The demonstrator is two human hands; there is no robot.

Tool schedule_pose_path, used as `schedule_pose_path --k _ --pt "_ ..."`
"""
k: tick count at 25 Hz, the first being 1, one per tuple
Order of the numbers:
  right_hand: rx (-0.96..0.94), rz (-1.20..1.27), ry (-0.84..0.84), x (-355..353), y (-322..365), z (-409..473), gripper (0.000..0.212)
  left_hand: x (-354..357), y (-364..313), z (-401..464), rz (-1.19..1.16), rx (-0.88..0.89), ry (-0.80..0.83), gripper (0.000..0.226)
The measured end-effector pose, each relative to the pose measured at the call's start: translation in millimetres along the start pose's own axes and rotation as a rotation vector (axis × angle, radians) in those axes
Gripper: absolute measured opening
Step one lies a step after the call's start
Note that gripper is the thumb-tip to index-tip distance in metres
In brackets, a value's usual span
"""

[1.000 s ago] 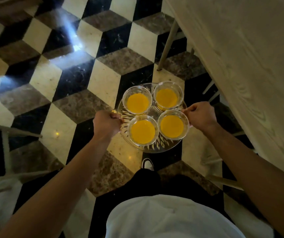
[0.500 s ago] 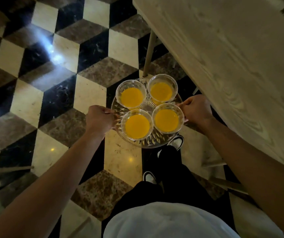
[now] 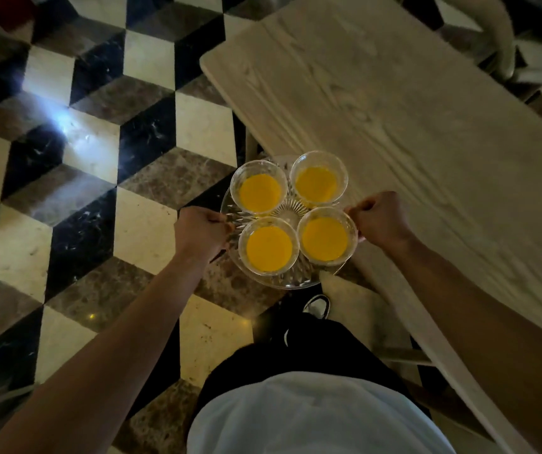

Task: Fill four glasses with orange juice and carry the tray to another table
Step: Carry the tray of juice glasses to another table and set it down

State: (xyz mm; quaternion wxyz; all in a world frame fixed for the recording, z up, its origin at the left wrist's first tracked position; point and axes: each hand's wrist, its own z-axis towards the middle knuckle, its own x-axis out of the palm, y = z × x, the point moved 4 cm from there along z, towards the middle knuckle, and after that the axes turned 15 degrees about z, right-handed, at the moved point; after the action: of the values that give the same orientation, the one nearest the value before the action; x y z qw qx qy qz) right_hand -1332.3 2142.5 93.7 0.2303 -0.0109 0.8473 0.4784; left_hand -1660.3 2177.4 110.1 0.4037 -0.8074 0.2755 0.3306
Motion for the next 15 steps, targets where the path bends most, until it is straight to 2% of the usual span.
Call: schedule_pose_path --k 6,10,12,15 --pt "0.019 0.022 -0.105 -55.1 3.5 44.4 0.029 34.9 -80.0 29.2 0.054 0.081 0.068 0.018" --pt "0.1 0.053 -0.205 -82.3 -6.3 63.6 0.041 57.7 -130.4 44.7 0.11 0.163 0.126 0.01" --pt "0.146 0.065 -0.266 -96.9 -12.1 70.6 0.038 70.0 -156.6 52.9 0.119 0.203 0.171 0.003" --pt "0.187 0.083 -0.352 -114.1 -15.4 76.3 0.032 87.7 -195.7 70.9 0.156 0.276 0.24 0.008"
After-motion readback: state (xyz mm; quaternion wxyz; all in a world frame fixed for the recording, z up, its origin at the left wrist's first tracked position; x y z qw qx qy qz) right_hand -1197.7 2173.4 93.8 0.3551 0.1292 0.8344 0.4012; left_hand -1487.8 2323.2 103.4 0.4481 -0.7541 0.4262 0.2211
